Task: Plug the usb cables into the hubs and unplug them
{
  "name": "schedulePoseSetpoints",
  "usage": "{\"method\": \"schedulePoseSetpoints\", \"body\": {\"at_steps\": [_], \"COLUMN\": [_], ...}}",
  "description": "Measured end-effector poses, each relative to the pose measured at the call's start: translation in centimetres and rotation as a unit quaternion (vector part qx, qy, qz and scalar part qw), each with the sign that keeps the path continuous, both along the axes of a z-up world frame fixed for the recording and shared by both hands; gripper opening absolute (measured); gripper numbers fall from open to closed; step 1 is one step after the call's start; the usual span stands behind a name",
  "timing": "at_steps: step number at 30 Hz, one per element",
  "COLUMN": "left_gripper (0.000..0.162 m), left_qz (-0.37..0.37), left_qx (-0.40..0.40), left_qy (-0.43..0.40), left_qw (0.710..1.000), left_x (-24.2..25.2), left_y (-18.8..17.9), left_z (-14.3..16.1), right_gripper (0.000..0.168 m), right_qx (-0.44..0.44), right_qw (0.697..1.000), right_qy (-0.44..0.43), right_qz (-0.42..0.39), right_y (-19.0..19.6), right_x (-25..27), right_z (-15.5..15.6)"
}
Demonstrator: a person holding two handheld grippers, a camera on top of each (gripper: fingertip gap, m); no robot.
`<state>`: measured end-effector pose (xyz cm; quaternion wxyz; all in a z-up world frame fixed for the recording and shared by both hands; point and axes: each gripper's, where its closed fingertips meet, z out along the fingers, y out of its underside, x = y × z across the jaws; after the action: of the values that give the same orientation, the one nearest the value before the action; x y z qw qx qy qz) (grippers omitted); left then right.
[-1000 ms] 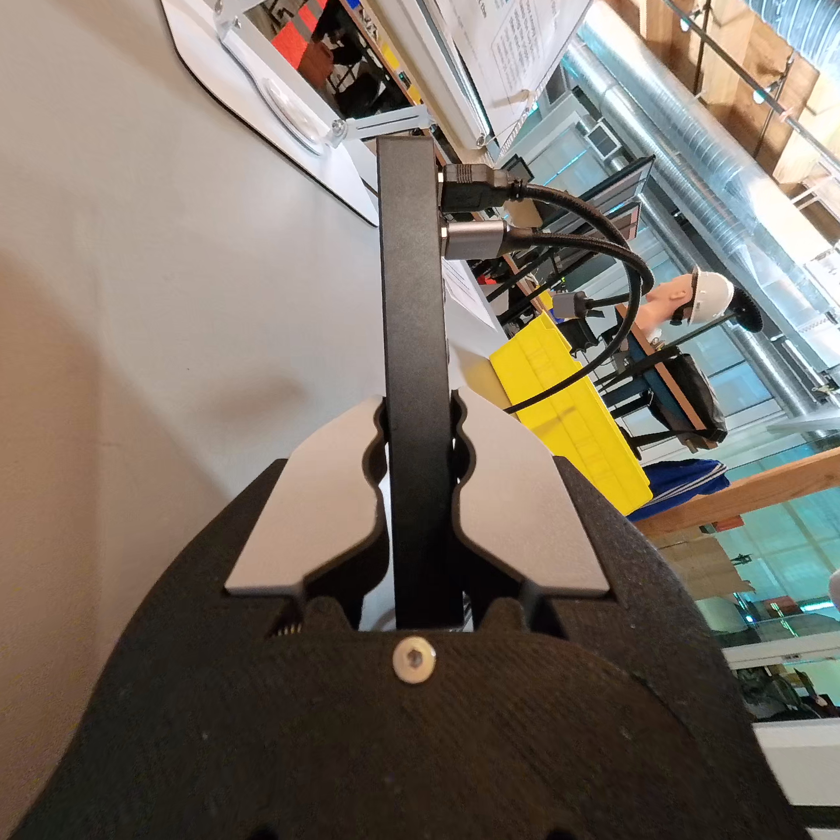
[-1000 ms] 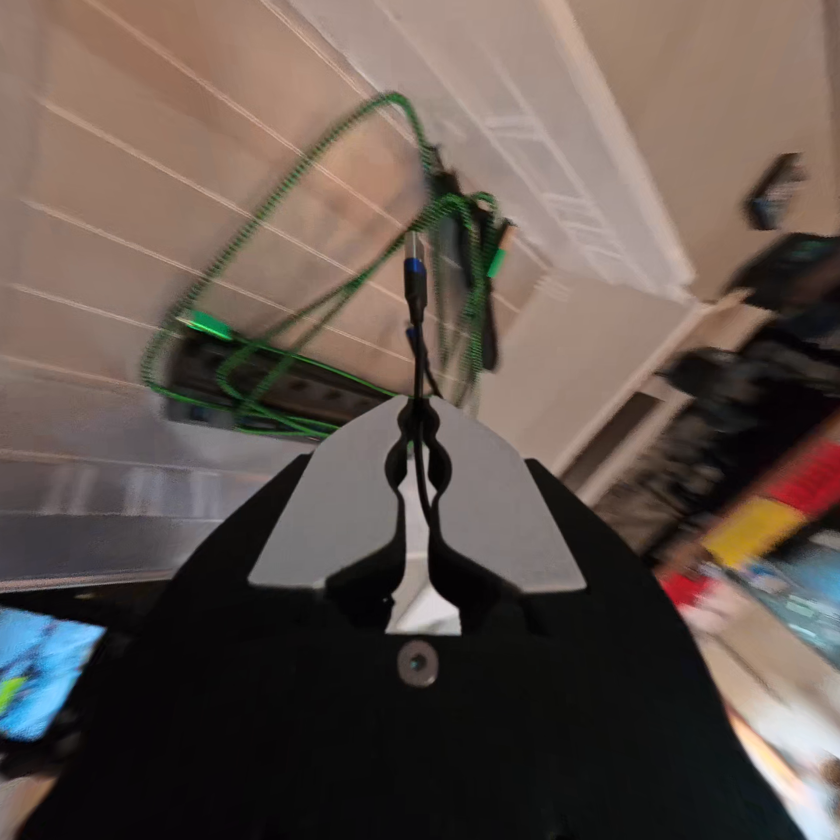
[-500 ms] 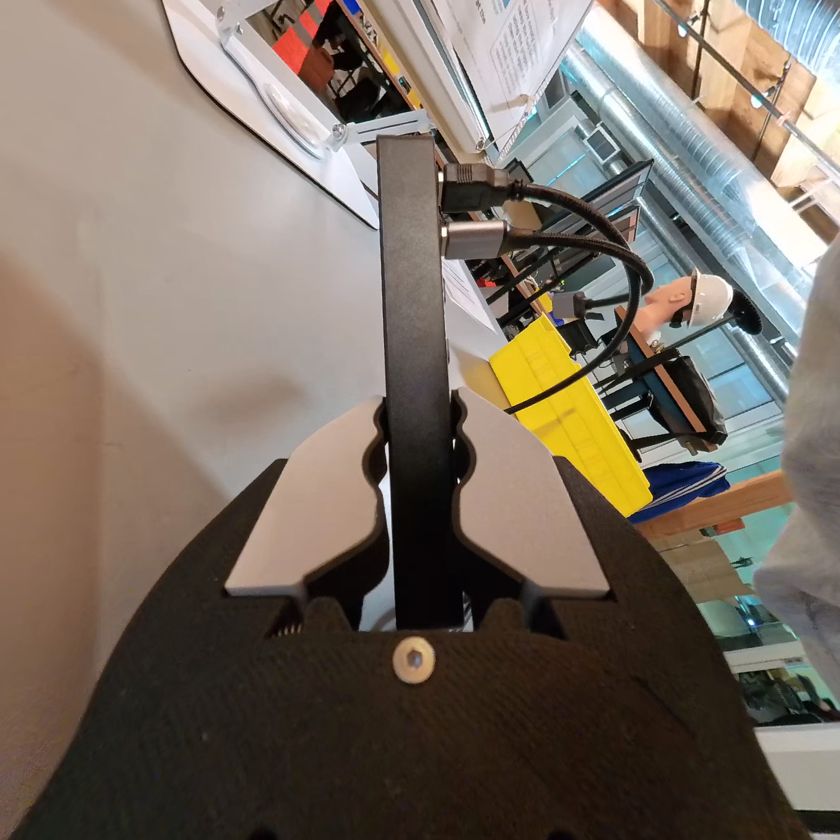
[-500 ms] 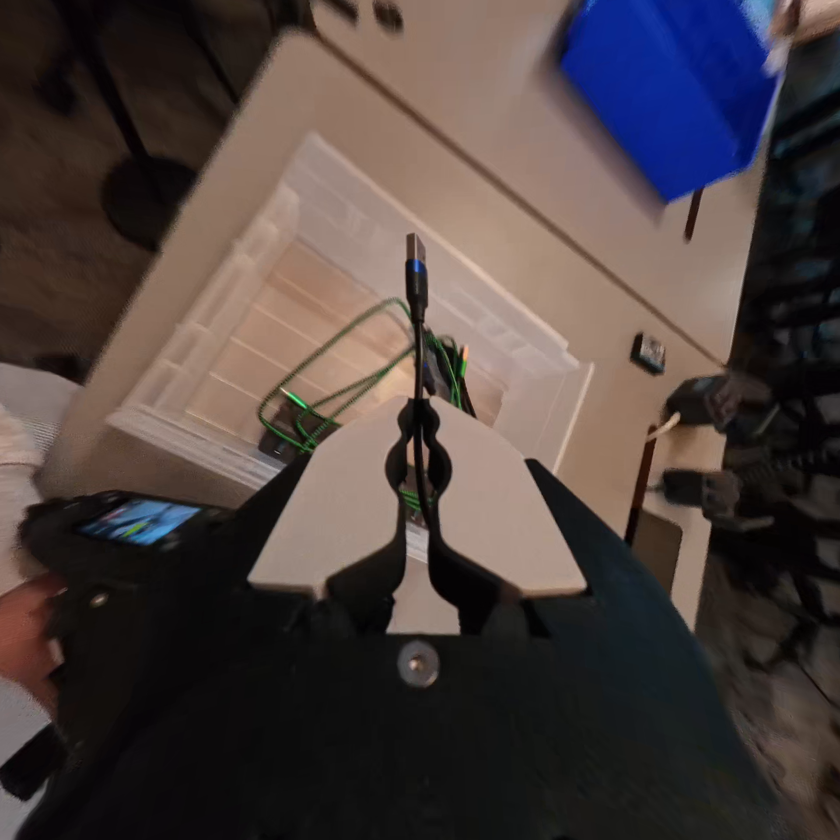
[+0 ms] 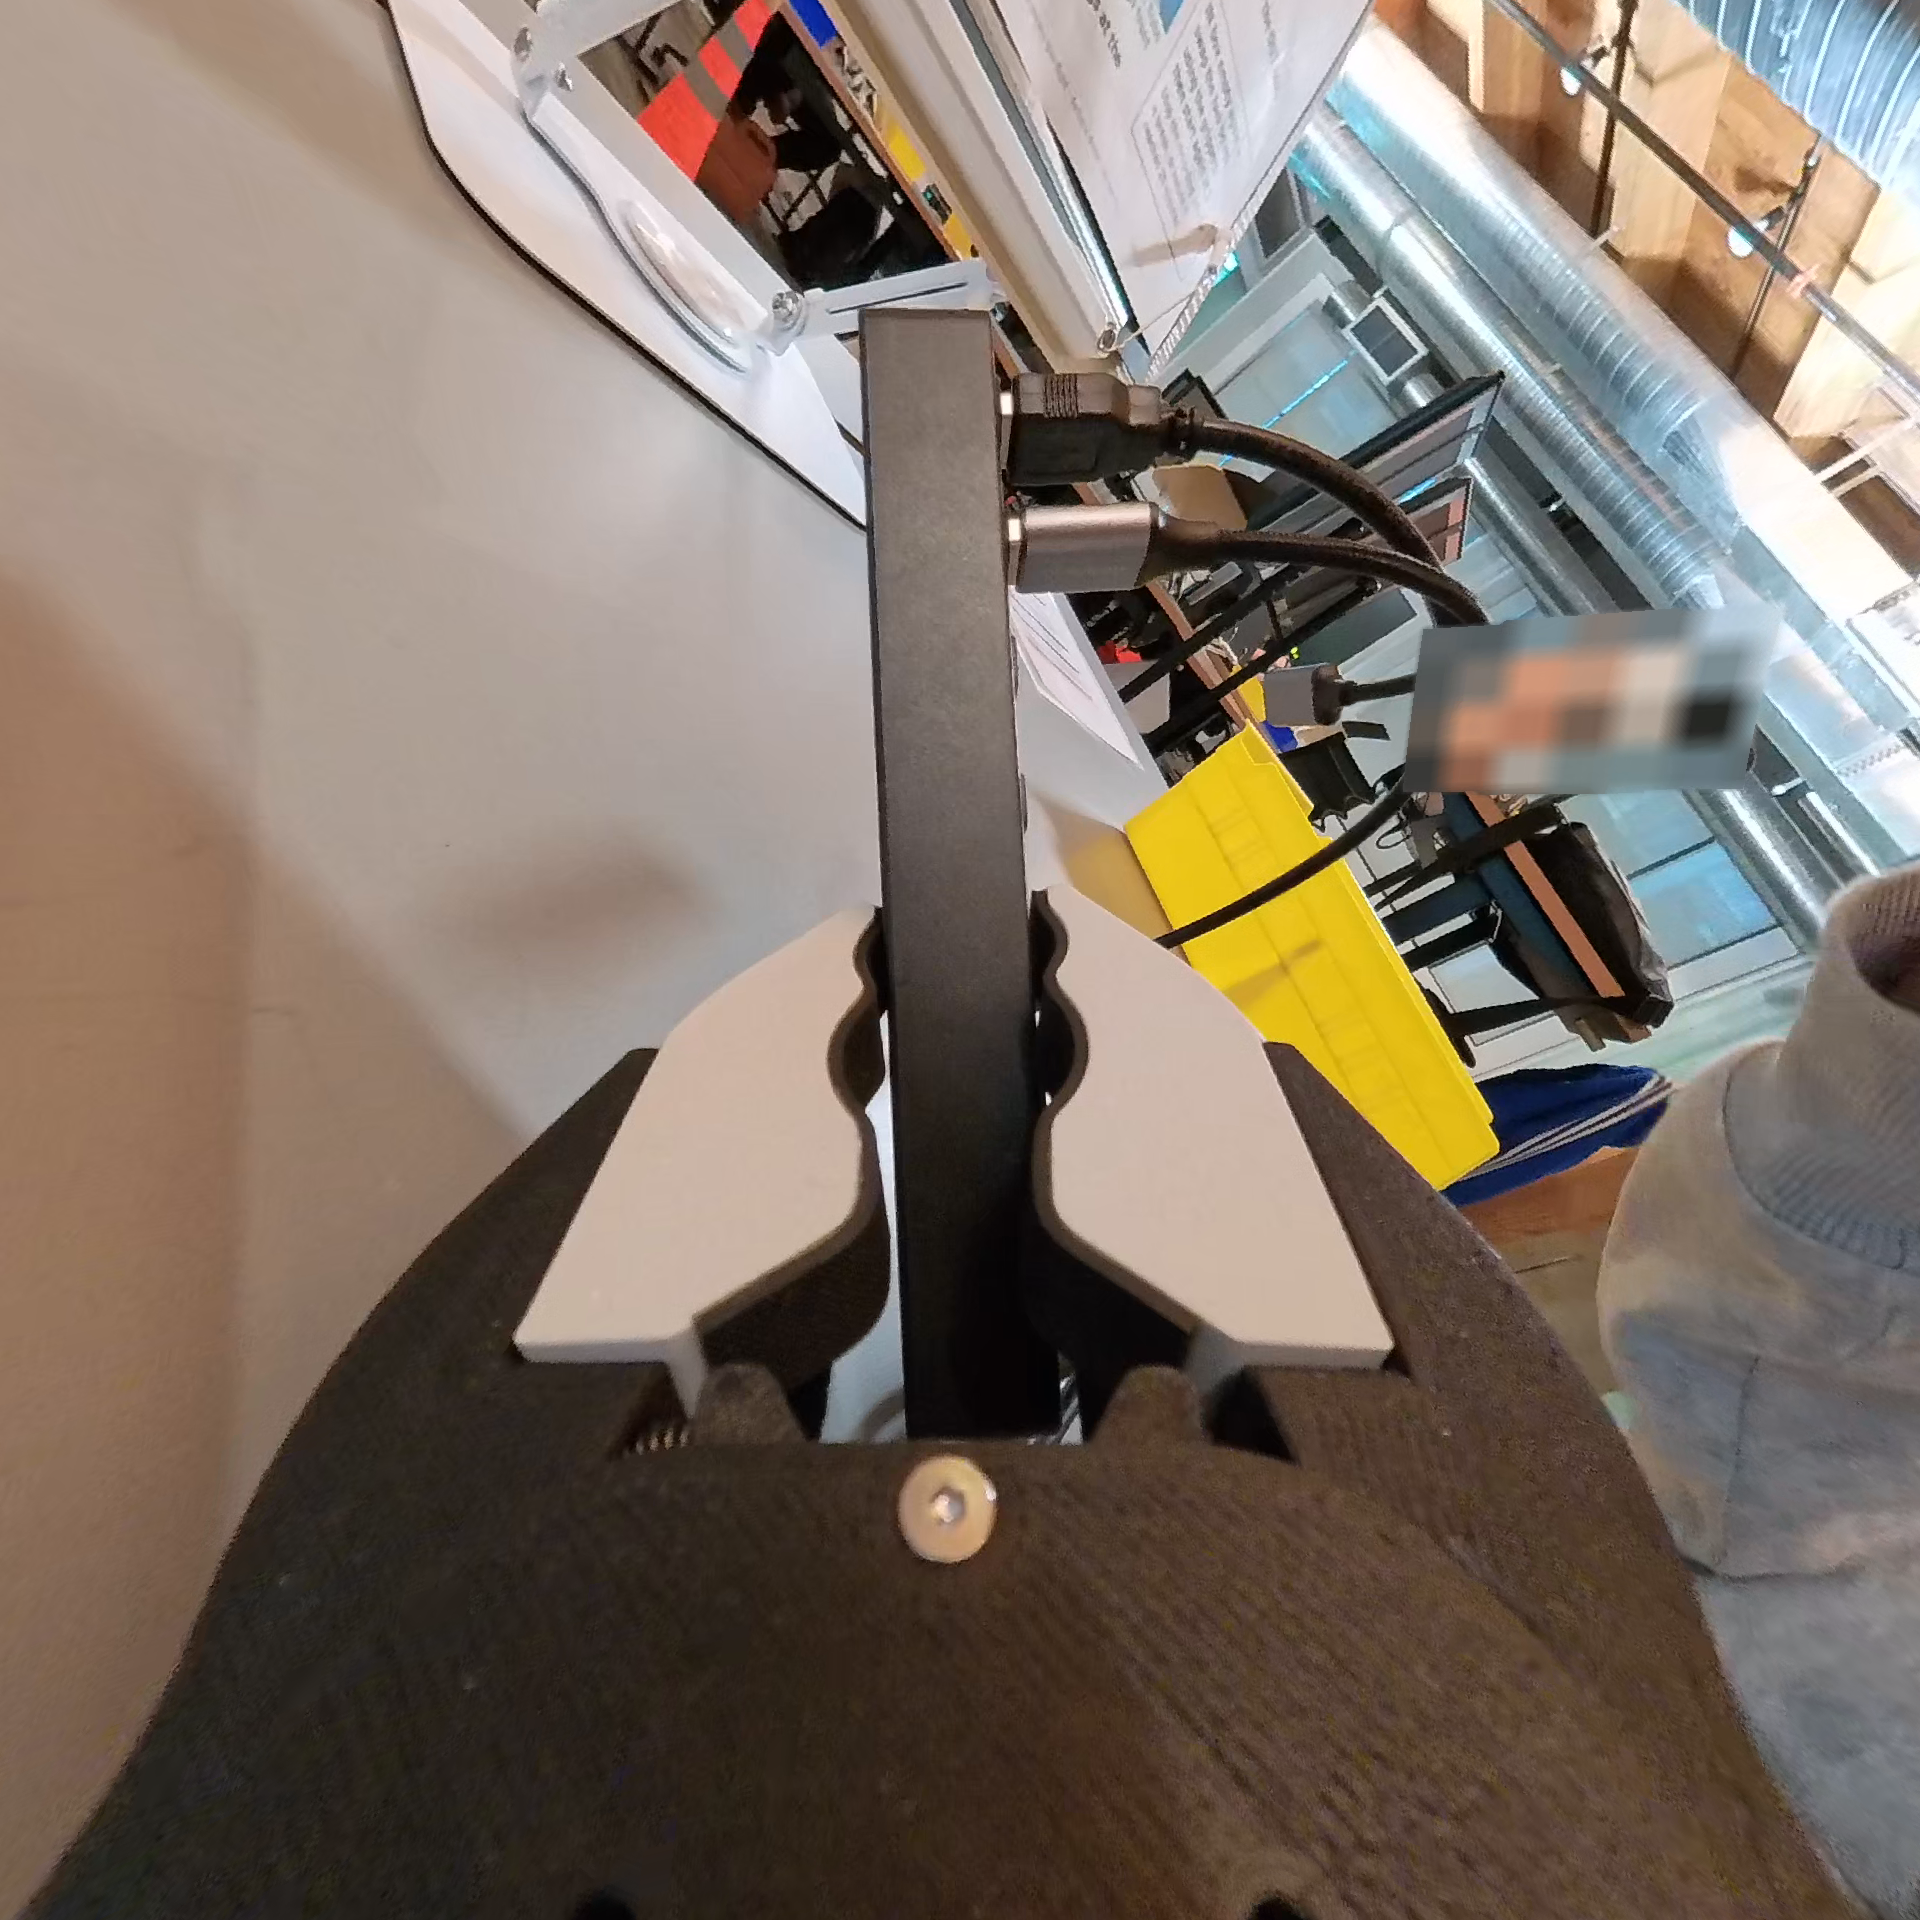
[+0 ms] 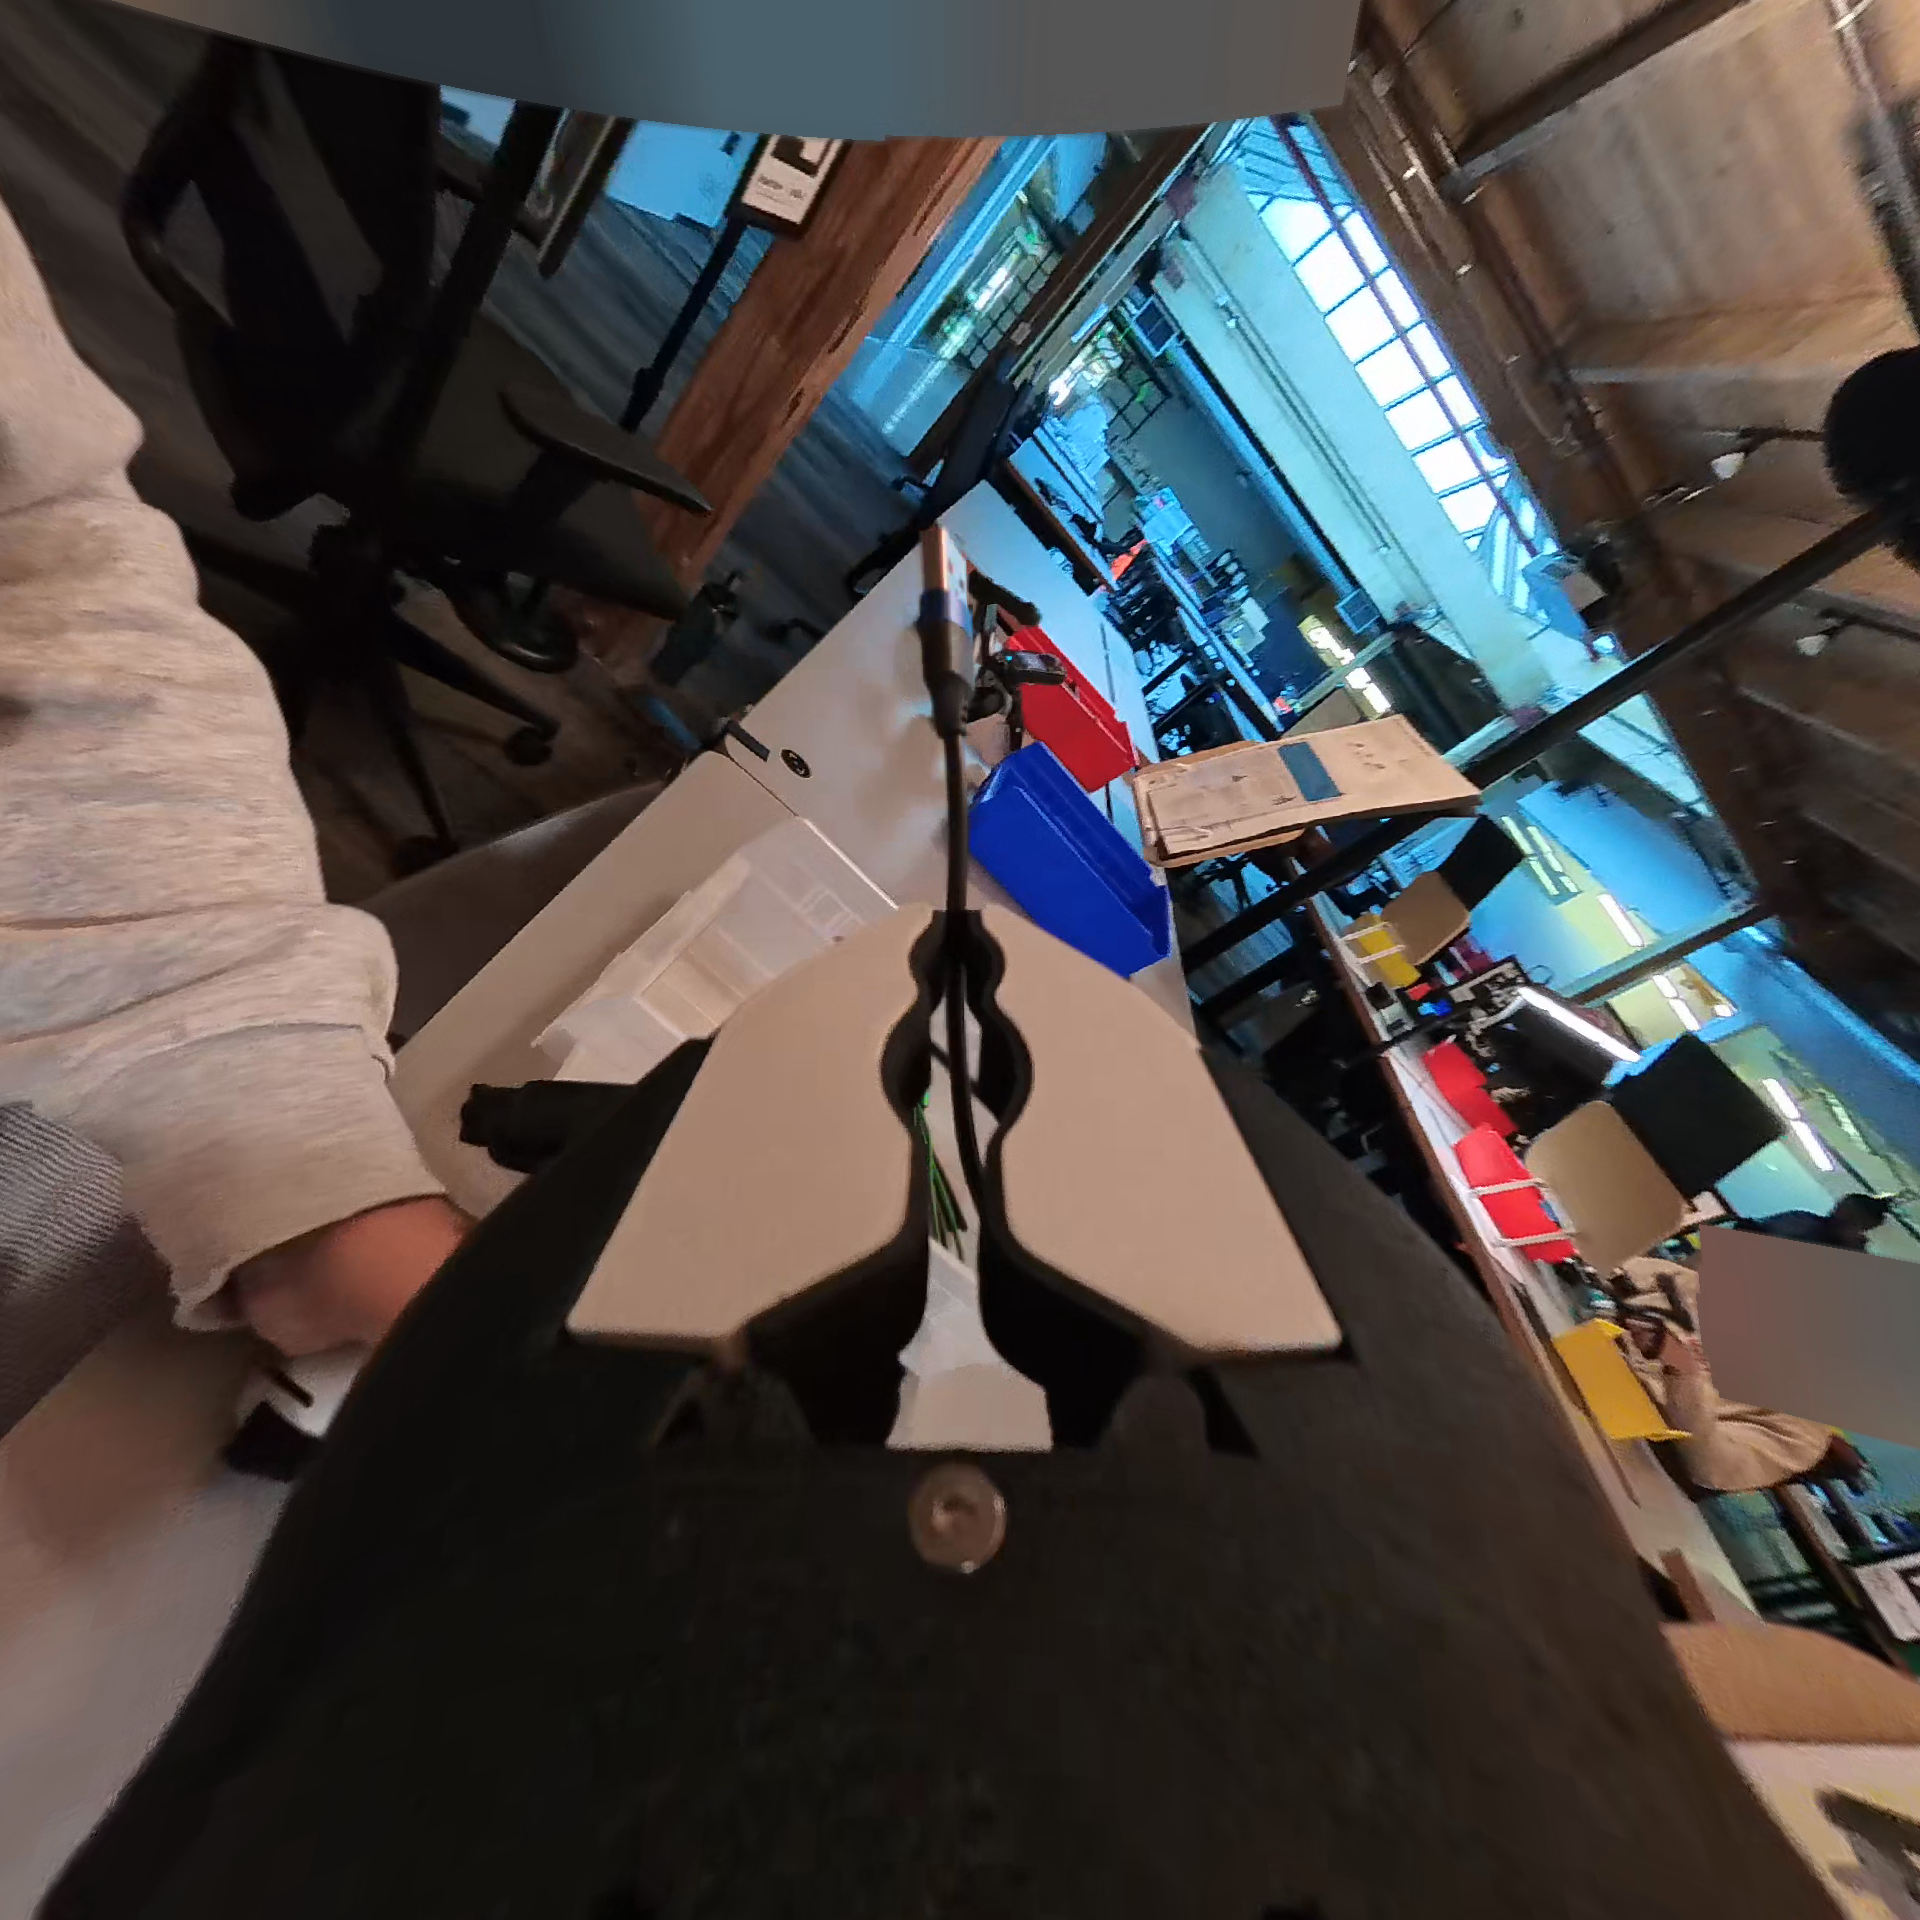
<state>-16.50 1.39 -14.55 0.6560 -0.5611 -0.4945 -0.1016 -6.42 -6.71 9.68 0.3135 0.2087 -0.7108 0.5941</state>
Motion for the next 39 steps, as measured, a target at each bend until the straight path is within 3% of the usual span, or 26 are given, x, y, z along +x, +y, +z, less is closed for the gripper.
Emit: {"method": "schedulePoseSetpoints", "body": {"at_steps": [5, 10, 16, 25, 33, 39], "left_gripper": [0.026, 0.026, 0.026, 0.027, 0.027, 0.027], "left_qz": [0.004, 0.006, 0.004, 0.005, 0.021, 0.027], "left_qx": [-0.002, 0.006, 0.014, 0.006, -0.055, -0.065], "left_qy": [0.001, 0.009, 0.023, 0.102, 0.239, 0.261], "left_qw": [1.000, 1.000, 1.000, 0.995, 0.969, 0.963], "left_x": [0.0, 0.0, 0.2, 0.9, 1.7, 1.8], "left_y": [-0.1, -0.2, -0.2, 0.0, -0.1, 0.0], "left_z": [0.0, 0.3, 0.7, 2.5, 4.6, 4.9], "right_gripper": [0.004, 0.003, 0.003, 0.003, 0.004, 0.003], "right_qx": [-0.022, -0.064, -0.091, -0.089, -0.152, -0.150], "right_qw": [1.000, 0.992, 0.973, 0.936, 0.896, 0.886], "right_qy": [0.006, -0.015, -0.082, -0.270, -0.383, -0.416], "right_qz": [-0.013, -0.104, -0.197, -0.210, -0.167, -0.140], "right_y": [2.9, 7.7, 13.4, 14.0, 15.1, 15.1], "right_x": [2.0, 0.5, 0.0, 0.0, -0.2, 0.6], "right_z": [0.0, -0.4, -4.3, -13.0, -14.0, -14.7]}}
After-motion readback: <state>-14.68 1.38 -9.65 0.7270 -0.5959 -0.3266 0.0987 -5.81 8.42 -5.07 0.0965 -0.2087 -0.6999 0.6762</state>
